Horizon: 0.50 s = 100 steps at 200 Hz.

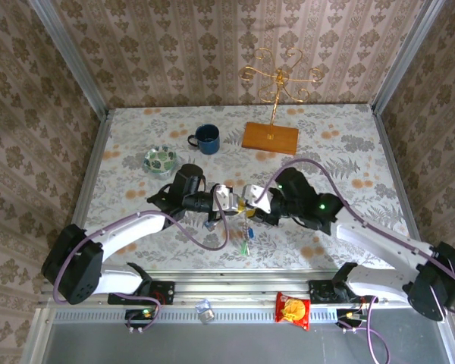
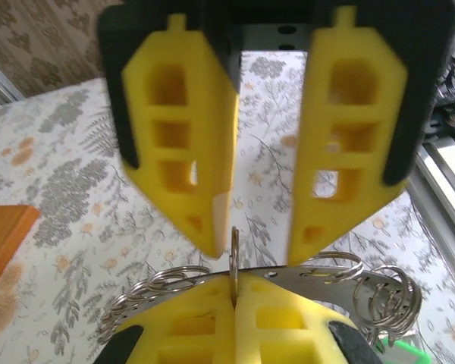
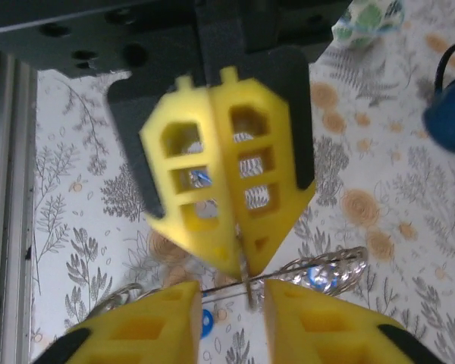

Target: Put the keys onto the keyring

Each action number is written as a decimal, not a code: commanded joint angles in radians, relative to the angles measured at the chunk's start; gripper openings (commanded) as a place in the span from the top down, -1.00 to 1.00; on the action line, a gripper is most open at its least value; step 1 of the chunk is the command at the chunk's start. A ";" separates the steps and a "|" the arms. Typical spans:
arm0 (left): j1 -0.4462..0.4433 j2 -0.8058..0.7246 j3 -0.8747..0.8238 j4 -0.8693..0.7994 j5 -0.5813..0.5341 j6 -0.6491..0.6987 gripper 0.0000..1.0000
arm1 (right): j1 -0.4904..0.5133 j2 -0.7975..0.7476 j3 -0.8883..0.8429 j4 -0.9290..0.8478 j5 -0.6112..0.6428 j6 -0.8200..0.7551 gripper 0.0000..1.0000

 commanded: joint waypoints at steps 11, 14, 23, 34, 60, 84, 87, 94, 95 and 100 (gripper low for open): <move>0.007 -0.014 -0.069 0.261 0.055 -0.176 1.00 | -0.053 -0.125 -0.136 0.183 -0.097 0.099 0.34; 0.007 -0.013 -0.074 0.280 0.056 -0.187 1.00 | -0.052 -0.127 -0.139 0.184 -0.097 0.100 0.34; 0.009 -0.011 -0.091 0.329 0.062 -0.218 1.00 | -0.053 -0.125 -0.144 0.188 -0.096 0.106 0.35; 0.011 -0.006 -0.110 0.375 0.071 -0.243 1.00 | -0.052 -0.120 -0.146 0.199 -0.100 0.112 0.36; 0.010 0.003 -0.143 0.445 0.091 -0.263 1.00 | -0.052 -0.112 -0.153 0.233 -0.103 0.116 0.42; 0.010 0.007 -0.154 0.479 0.104 -0.264 1.00 | -0.052 -0.099 -0.146 0.227 -0.114 0.106 0.46; 0.010 0.009 -0.155 0.483 0.106 -0.266 1.00 | -0.052 -0.097 -0.144 0.227 -0.116 0.105 0.47; 0.011 0.010 -0.158 0.490 0.109 -0.265 1.00 | -0.052 -0.094 -0.142 0.229 -0.120 0.107 0.48; 0.010 0.010 -0.159 0.492 0.110 -0.265 1.00 | -0.052 -0.093 -0.142 0.230 -0.121 0.107 0.48; 0.010 0.013 -0.160 0.498 0.113 -0.265 1.00 | -0.053 -0.091 -0.140 0.232 -0.124 0.106 0.49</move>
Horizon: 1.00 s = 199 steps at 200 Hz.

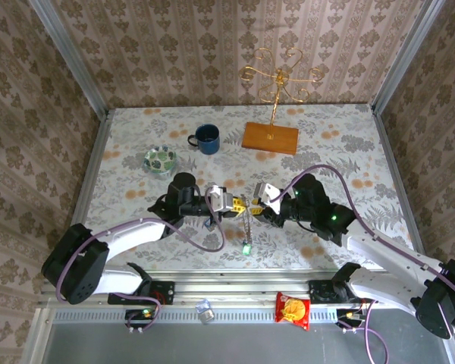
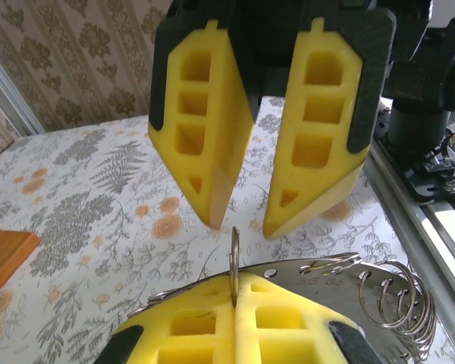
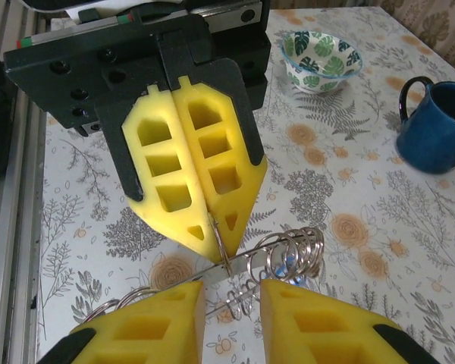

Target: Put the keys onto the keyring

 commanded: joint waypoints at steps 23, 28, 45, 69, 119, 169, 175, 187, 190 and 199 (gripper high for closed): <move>0.008 0.017 -0.014 0.134 0.076 -0.033 1.00 | 0.002 0.026 0.009 0.042 -0.047 0.006 0.54; 0.008 0.019 -0.015 0.137 0.078 -0.034 1.00 | 0.003 0.028 0.009 0.045 -0.049 0.006 0.55; 0.008 0.020 -0.021 0.147 0.081 -0.030 1.00 | 0.004 0.032 0.011 0.059 -0.057 0.007 0.61; 0.008 0.021 -0.028 0.155 0.084 -0.025 1.00 | 0.006 0.034 0.015 0.061 -0.063 0.006 0.70; 0.009 0.023 -0.026 0.152 0.088 -0.016 1.00 | 0.009 0.041 0.030 0.043 -0.087 -0.010 1.00; 0.008 -0.006 0.002 0.047 0.013 0.001 0.70 | 0.020 0.050 0.067 -0.074 -0.057 -0.090 1.00; 0.008 -0.010 0.009 0.023 0.013 0.009 0.69 | 0.021 0.056 0.074 -0.094 -0.054 -0.101 1.00; 0.008 -0.015 0.019 -0.008 0.014 0.022 0.69 | 0.025 0.067 0.089 -0.120 -0.051 -0.119 1.00; 0.009 -0.016 0.020 -0.011 0.014 0.024 0.69 | 0.026 0.070 0.092 -0.124 -0.051 -0.123 1.00; 0.008 -0.016 0.025 -0.019 0.017 0.027 0.70 | 0.029 0.078 0.101 -0.136 -0.051 -0.131 1.00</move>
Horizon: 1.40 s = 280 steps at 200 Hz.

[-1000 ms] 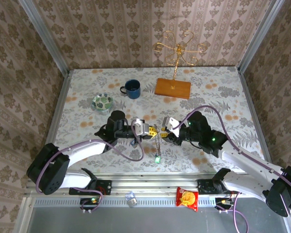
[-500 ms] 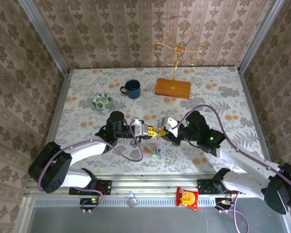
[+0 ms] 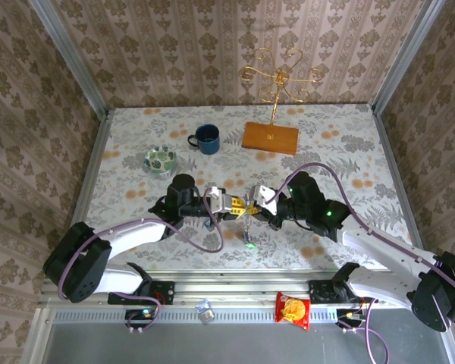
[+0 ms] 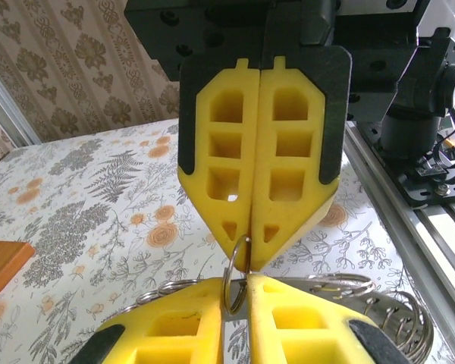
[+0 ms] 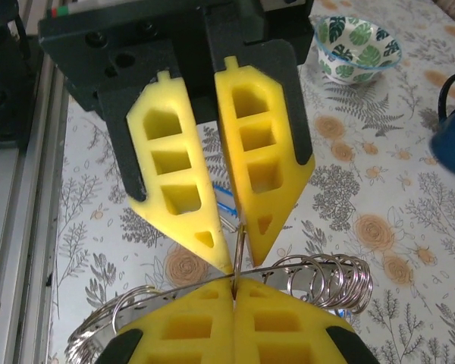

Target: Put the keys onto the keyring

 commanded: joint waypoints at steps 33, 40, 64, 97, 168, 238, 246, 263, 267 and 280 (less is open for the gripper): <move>0.001 -0.025 0.061 -0.095 0.011 0.047 0.70 | 0.029 0.049 0.091 -0.100 -0.006 -0.079 1.00; 0.001 -0.025 0.063 -0.106 0.017 0.052 0.72 | 0.031 0.055 0.095 -0.102 -0.006 -0.081 1.00; 0.001 -0.024 0.066 -0.114 0.028 0.059 0.82 | 0.037 0.071 0.109 -0.103 -0.004 -0.087 1.00; 0.001 -0.025 0.067 -0.127 0.027 0.059 1.00 | 0.038 0.075 0.109 -0.095 0.029 -0.071 1.00; 0.000 -0.051 0.104 -0.195 -0.131 -0.053 1.00 | -0.017 -0.080 -0.043 -0.027 0.230 0.112 0.37; 0.042 0.000 0.182 -0.237 -0.051 -0.267 1.00 | -0.017 -0.092 -0.052 -0.023 0.216 0.161 0.37; 0.040 -0.004 0.169 -0.219 -0.047 -0.251 1.00 | -0.017 -0.094 -0.053 -0.023 0.216 0.160 0.37; 0.034 -0.028 0.119 -0.145 -0.048 -0.181 1.00 | -0.017 -0.102 -0.056 -0.018 0.208 0.161 0.39; 0.031 -0.036 0.104 -0.122 -0.051 -0.159 1.00 | -0.017 -0.105 -0.057 -0.017 0.206 0.161 0.39; 0.016 -0.061 0.061 -0.075 -0.082 -0.074 1.00 | -0.018 -0.117 -0.064 -0.007 0.207 0.161 0.39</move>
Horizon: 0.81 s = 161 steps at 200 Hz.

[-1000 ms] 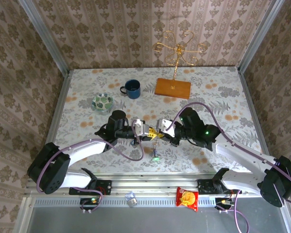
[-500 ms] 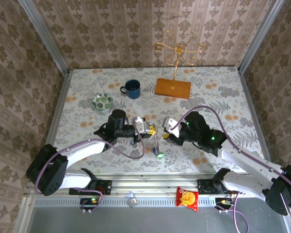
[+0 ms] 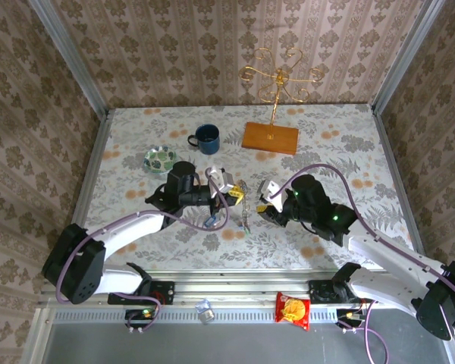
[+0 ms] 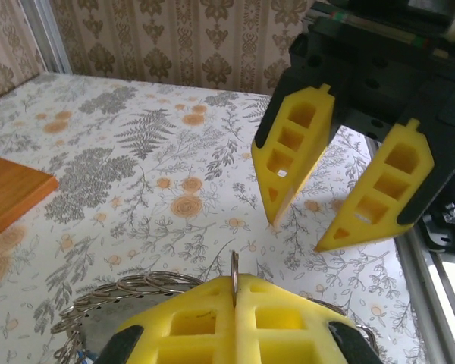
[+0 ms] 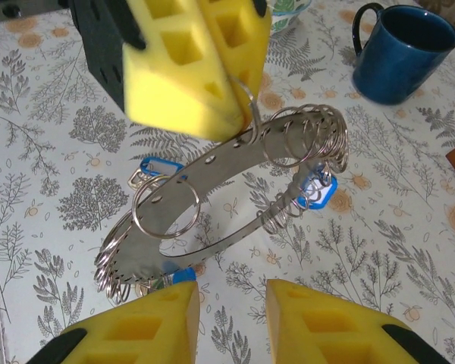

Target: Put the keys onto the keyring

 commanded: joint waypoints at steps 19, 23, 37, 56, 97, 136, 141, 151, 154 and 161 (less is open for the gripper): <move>-0.046 -0.086 -0.096 0.113 -0.070 0.258 1.00 | -0.001 -0.050 -0.035 0.040 0.014 0.019 0.39; -0.052 -0.093 -0.101 0.107 -0.088 0.290 1.00 | -0.001 -0.052 -0.037 0.040 0.019 0.019 0.39; -0.083 -0.113 -0.115 0.086 -0.165 0.407 1.00 | -0.001 -0.056 -0.041 0.043 0.046 0.017 0.41; -0.104 -0.133 -0.128 0.081 -0.220 0.504 1.00 | -0.001 -0.058 -0.041 0.043 0.087 0.014 0.43; -0.133 -0.163 -0.151 0.074 -0.288 0.647 1.00 | -0.002 -0.072 -0.050 0.059 0.125 0.013 0.43; -0.137 -0.170 -0.157 0.075 -0.293 0.676 1.00 | -0.001 -0.076 -0.048 0.058 0.125 0.014 0.43; -0.138 -0.172 -0.157 0.075 -0.293 0.678 1.00 | -0.002 -0.076 -0.048 0.058 0.127 0.014 0.43; -0.138 -0.174 -0.159 0.075 -0.294 0.678 1.00 | -0.001 -0.076 -0.048 0.059 0.134 0.016 0.43; -0.138 -0.175 -0.160 0.075 -0.296 0.678 1.00 | -0.001 -0.075 -0.048 0.059 0.136 0.016 0.43; -0.139 -0.176 -0.162 0.074 -0.299 0.678 1.00 | -0.002 -0.076 -0.048 0.059 0.141 0.016 0.43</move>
